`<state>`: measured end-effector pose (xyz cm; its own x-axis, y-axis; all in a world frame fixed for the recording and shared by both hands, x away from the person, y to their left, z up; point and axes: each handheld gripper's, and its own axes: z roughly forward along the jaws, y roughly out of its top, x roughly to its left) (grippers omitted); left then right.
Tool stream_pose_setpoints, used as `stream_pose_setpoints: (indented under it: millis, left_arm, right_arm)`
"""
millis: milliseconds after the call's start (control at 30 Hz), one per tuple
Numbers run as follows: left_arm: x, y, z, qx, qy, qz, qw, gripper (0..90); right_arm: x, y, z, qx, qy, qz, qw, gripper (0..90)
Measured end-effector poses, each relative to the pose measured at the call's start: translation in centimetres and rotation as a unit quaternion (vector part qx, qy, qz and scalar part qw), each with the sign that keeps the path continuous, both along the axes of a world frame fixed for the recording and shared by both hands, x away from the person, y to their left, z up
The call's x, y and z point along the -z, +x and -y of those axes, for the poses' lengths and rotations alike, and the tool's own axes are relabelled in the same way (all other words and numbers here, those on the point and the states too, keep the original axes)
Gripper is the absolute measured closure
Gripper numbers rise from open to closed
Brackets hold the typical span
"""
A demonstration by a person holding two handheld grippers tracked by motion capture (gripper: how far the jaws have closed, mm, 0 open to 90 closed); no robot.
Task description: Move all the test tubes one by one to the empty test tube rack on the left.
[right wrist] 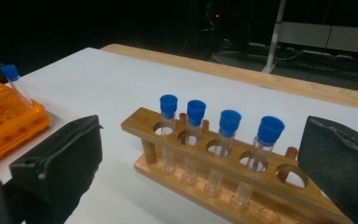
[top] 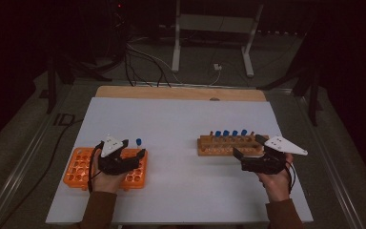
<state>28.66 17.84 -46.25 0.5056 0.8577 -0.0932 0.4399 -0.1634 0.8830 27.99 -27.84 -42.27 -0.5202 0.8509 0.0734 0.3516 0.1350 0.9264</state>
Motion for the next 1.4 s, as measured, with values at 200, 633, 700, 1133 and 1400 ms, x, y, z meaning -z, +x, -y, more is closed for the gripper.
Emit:
stream_pose_setpoints:
  millis: [200,633,700,1133,1400]
  left_arm:
    - [-0.2,-0.6,0.0,0.000,-0.009,0.026,0.9996,11.9]
    - [-0.5,-1.1,-0.2,-0.001,-0.021,0.030,0.9993,0.4]
    - [-0.5,-1.1,-0.4,-0.002,-0.022,0.028,0.9994,0.5]
    - [-0.1,-1.0,-0.6,-0.006,-0.026,0.021,0.9994,0.5]
    - [0.0,-1.0,-0.5,-0.007,-0.025,0.018,0.9995,0.6]
  right_arm:
    - [-0.6,0.5,0.2,0.006,-0.012,0.000,0.9999,0.0]
    - [0.1,2.8,1.4,0.031,-0.050,-0.036,0.9976,4.7]
    - [0.3,3.1,1.6,0.032,-0.056,-0.043,0.9970,8.0]
    - [2.6,5.2,1.6,0.036,-0.069,-0.065,0.9949,52.7]
    - [3.7,6.1,1.0,0.037,-0.076,-0.063,0.9944,67.3]
